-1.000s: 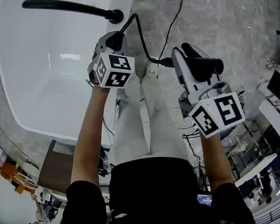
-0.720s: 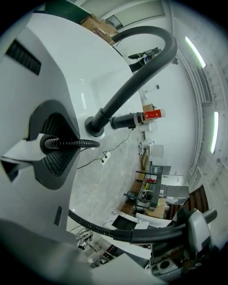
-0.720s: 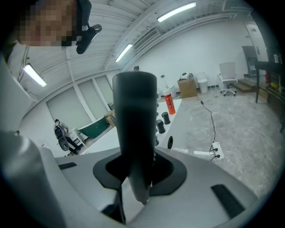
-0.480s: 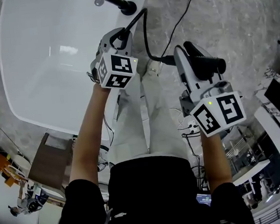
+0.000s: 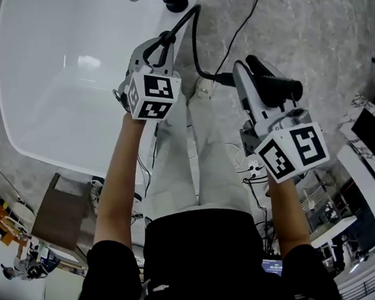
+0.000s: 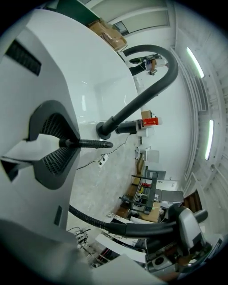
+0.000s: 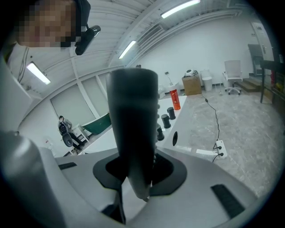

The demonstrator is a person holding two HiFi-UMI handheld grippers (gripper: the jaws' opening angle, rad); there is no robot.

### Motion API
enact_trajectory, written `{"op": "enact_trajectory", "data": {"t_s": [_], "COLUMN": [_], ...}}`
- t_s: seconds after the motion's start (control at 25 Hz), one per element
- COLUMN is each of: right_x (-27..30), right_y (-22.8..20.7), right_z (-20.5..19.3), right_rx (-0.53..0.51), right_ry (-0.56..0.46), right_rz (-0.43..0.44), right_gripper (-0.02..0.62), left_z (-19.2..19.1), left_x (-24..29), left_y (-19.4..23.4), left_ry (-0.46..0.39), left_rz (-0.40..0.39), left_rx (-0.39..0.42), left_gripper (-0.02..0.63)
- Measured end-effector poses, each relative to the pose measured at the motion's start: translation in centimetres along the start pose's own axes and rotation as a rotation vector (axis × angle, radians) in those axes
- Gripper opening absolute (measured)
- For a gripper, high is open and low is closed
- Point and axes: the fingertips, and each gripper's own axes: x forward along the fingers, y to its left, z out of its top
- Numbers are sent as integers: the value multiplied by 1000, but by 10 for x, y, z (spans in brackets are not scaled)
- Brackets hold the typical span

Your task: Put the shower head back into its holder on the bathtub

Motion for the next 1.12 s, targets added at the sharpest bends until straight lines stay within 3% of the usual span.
{"op": "enact_trajectory", "data": {"t_s": [0.12, 0.32, 0.64, 1.12], "right_x": [0, 0, -1, -12], "right_y": [2, 0, 3, -12], "right_z": [-6, -13, -19, -12], "right_rx": [3, 9, 6, 26], "right_ry": [6, 15, 18, 4], "right_rz": [5, 6, 8, -15], "right_gripper": [104, 104, 104, 104], "left_z": [-15, -21, -24, 8], "left_x": [1, 1, -1, 8], "left_y": [4, 11, 5, 2], "left_ry": [35, 43, 29, 15], "left_rz": [49, 86, 94, 70], "left_rx": [16, -12, -3, 45], "left_gripper": [14, 14, 14, 15]}}
